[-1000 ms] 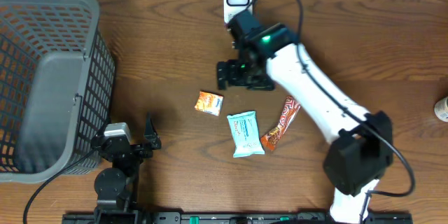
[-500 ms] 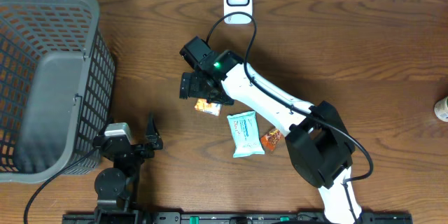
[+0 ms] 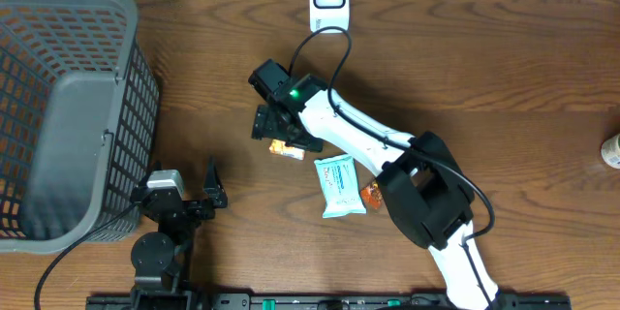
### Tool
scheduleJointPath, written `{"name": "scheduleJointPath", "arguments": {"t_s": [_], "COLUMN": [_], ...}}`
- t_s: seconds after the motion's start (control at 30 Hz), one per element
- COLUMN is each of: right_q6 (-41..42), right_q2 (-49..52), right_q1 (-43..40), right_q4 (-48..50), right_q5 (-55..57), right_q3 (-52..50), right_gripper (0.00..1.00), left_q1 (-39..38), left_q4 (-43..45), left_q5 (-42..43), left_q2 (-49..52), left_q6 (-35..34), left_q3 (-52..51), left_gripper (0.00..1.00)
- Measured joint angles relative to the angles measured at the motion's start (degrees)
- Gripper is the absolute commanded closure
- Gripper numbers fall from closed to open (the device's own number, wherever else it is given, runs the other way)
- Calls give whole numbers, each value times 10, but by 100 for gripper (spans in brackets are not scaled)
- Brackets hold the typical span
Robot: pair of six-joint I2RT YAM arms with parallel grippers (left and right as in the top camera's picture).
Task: Scan the item barcode
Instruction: 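Reach the right gripper to the orange snack packet and grasp it, then lift the orange packet with the right gripper toward the scanner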
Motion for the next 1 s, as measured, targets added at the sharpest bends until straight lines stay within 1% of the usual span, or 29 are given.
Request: {"name": "scheduleJointPath", "arguments": {"t_s": [0.03,0.1,0.13,0.23,0.3,0.47,0.6,0.67,0.7,0.73,1.0], "right_q6": [0,0,2,3,2,-3,-26,-47,-56,-88,-215], "right_q2": [2,11,13,14,15,15,15,15,15,15,14], "right_q1": [0,0,0,3,3,2,-1,-16,-23,-49,-135], "right_q4": [-3,-17,-20,-28,-33,-37,-53,-94,-110,-155,-320], "right_q5": [0,4,7,17,26,35,32,20,12,-11,-78], "right_q3": [0,4,4,5,5,5,5,10,15,34,105], "right_gripper": [1,9,11,24,30,31,32,32,36,36,34], "left_q1": [0,0,0,0,0,0,0,0,0,0,0], "left_q4": [0,0,0,0,0,0,0,0,0,0,0], "left_q5": [0,0,0,0,0,0,0,0,0,0,0], "left_q2": [0,0,0,0,0,0,0,0,0,0,0], "left_q6": [0,0,0,0,0,0,0,0,0,0,0], "left_q3": [0,0,0,0,0,0,0,0,0,0,0], "left_gripper": [2,2,2,2,2,2,2,2,2,2,2]}}
